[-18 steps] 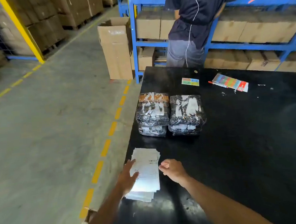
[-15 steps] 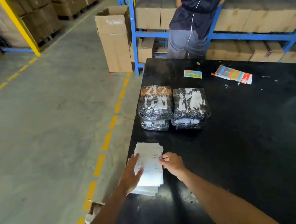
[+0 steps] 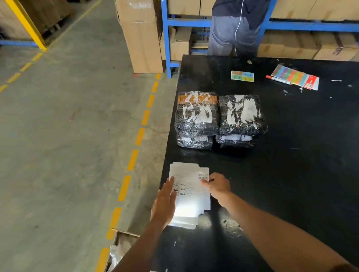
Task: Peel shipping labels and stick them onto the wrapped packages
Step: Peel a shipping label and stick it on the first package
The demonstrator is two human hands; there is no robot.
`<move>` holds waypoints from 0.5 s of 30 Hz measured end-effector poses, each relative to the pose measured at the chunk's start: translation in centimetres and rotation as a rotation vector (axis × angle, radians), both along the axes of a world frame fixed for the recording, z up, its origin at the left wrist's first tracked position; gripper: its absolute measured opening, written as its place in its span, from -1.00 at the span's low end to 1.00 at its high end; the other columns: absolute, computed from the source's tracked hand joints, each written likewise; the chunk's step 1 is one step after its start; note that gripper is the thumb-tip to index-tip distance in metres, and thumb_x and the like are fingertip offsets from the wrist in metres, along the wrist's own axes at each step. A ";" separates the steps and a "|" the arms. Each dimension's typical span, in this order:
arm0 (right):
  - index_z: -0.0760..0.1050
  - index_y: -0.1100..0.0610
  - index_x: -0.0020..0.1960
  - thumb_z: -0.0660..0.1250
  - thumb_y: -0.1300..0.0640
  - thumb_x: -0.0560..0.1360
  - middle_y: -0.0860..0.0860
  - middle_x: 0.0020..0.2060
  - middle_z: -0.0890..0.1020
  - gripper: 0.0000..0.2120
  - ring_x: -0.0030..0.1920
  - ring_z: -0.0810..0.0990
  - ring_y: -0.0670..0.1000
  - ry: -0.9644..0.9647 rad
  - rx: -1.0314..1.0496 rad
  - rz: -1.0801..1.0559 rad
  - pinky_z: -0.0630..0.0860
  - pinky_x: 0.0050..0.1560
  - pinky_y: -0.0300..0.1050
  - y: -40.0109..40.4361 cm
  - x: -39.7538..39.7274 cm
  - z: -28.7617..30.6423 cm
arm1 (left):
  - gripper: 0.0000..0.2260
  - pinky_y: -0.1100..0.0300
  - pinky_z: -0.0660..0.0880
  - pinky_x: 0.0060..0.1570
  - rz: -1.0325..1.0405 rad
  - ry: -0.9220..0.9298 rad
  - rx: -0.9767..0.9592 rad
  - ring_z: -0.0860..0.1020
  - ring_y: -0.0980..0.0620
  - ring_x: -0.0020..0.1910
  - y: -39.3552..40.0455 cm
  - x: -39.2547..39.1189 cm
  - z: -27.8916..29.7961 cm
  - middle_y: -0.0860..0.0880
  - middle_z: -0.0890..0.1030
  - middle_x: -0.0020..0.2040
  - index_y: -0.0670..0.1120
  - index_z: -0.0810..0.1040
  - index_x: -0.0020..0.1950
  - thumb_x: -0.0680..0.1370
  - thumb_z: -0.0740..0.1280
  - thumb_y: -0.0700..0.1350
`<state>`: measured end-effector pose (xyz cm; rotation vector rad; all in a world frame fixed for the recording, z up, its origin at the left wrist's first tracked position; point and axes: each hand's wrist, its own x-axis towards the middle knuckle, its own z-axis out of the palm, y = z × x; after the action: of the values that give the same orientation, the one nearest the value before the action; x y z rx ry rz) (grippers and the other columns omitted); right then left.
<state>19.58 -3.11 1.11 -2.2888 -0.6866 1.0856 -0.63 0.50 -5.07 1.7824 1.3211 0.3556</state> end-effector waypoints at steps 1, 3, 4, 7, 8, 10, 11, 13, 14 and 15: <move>0.44 0.10 -0.19 0.39 0.04 0.54 0.05 -0.17 0.57 -0.78 -0.18 0.51 0.03 -0.010 0.000 0.006 0.39 -0.24 -0.16 -0.1 0.3 0.1 | -0.54 -0.12 0.34 0.42 0.005 0.004 0.010 0.28 0.00 0.51 0.0 0.0 -0.1 0.16 0.23 0.55 0.27 0.11 0.53 0.66 0.13 -0.01; 0.45 0.11 -0.17 0.38 0.04 0.54 0.06 -0.15 0.58 -0.80 -0.19 0.50 0.02 -0.008 0.001 0.012 0.38 -0.23 -0.13 -0.1 0.8 0.3 | -0.53 -0.13 0.33 0.42 0.010 0.021 -0.002 0.28 -0.01 0.50 0.1 0.0 -0.3 0.14 0.24 0.54 0.25 0.12 0.54 0.66 0.14 -0.02; 0.49 0.13 -0.11 0.37 0.05 0.55 0.06 -0.13 0.59 -0.84 -0.17 0.51 0.02 -0.002 0.011 0.010 0.39 -0.23 -0.13 -0.1 1.2 0.4 | -0.53 -0.13 0.33 0.42 0.006 0.030 -0.006 0.29 -0.01 0.50 0.1 0.1 -0.4 0.13 0.25 0.54 0.24 0.13 0.54 0.66 0.14 -0.02; 0.53 0.14 0.00 0.33 0.10 0.57 0.07 -0.05 0.62 -0.90 -0.10 0.57 0.05 0.009 0.072 -0.002 0.45 -0.16 -0.14 -0.2 2.6 1.6 | -0.52 -0.11 0.28 0.46 -0.024 0.083 0.005 0.26 -0.06 0.51 0.6 0.6 0.6 0.05 0.24 0.55 0.19 0.15 0.54 0.64 0.17 -0.06; 0.54 0.12 0.01 0.33 0.11 0.57 0.07 -0.04 0.63 -0.91 -0.10 0.58 0.05 0.016 0.100 0.013 0.46 -0.15 -0.14 -0.3 3.1 2.1 | -0.52 -0.10 0.22 0.49 -0.032 0.151 0.015 0.20 -0.08 0.54 0.7 0.9 1.2 0.01 0.20 0.57 0.14 0.16 0.54 0.64 0.18 -0.07; 0.55 0.10 0.07 0.33 0.13 0.57 0.05 -0.01 0.64 -0.89 -0.06 0.61 0.04 0.064 0.156 0.035 0.52 -0.12 -0.11 -0.2 3.8 2.9 | -0.49 -0.08 0.04 0.52 -0.011 0.321 0.104 0.05 -0.12 0.57 1.4 1.5 2.7 -0.04 0.09 0.60 0.07 0.15 0.56 0.63 0.21 -0.05; 0.56 0.10 0.11 0.34 0.14 0.56 0.05 0.02 0.65 -0.86 -0.02 0.62 0.05 0.108 0.188 0.031 0.56 -0.07 -0.08 -0.5 4.4 3.5 | -0.48 -0.07 0.00 0.52 0.024 0.350 0.170 0.02 -0.12 0.58 1.3 2.2 3.8 -0.05 0.07 0.60 0.04 0.16 0.57 0.63 0.22 -0.03; 0.56 0.11 0.17 0.35 0.16 0.56 0.07 0.08 0.66 -0.81 0.02 0.65 0.07 0.199 0.247 0.021 0.61 0.00 -0.05 -0.6 5.3 4.6 | -0.52 -0.03 0.10 0.50 0.110 0.248 0.209 0.16 -0.13 0.54 1.1 3.9 6.2 -0.09 0.20 0.57 -0.02 0.25 0.54 0.63 0.22 0.01; 0.55 0.14 0.20 0.34 0.18 0.56 0.09 0.09 0.66 -0.79 0.01 0.65 0.06 0.237 0.287 0.025 0.61 -0.04 -0.09 -0.8 5.8 5.3 | -0.56 0.00 0.24 0.44 0.164 0.110 0.146 0.30 -0.12 0.47 0.9 5.1 7.8 -0.10 0.34 0.50 -0.05 0.35 0.48 0.63 0.23 0.04; 0.55 0.17 0.22 0.34 0.20 0.57 0.10 0.09 0.66 -0.78 -0.01 0.65 0.04 0.274 0.330 0.035 0.59 -0.12 -0.16 -1.2 6.4 6.3 | -0.62 0.06 0.37 0.32 0.225 -0.071 0.016 0.44 -0.10 0.34 0.5 6.5 9.8 -0.10 0.48 0.39 -0.06 0.45 0.40 0.63 0.24 0.05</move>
<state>25.98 -4.26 7.39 -1.8169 -0.7345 1.1764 5.84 1.00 4.72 1.6214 1.4750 0.5495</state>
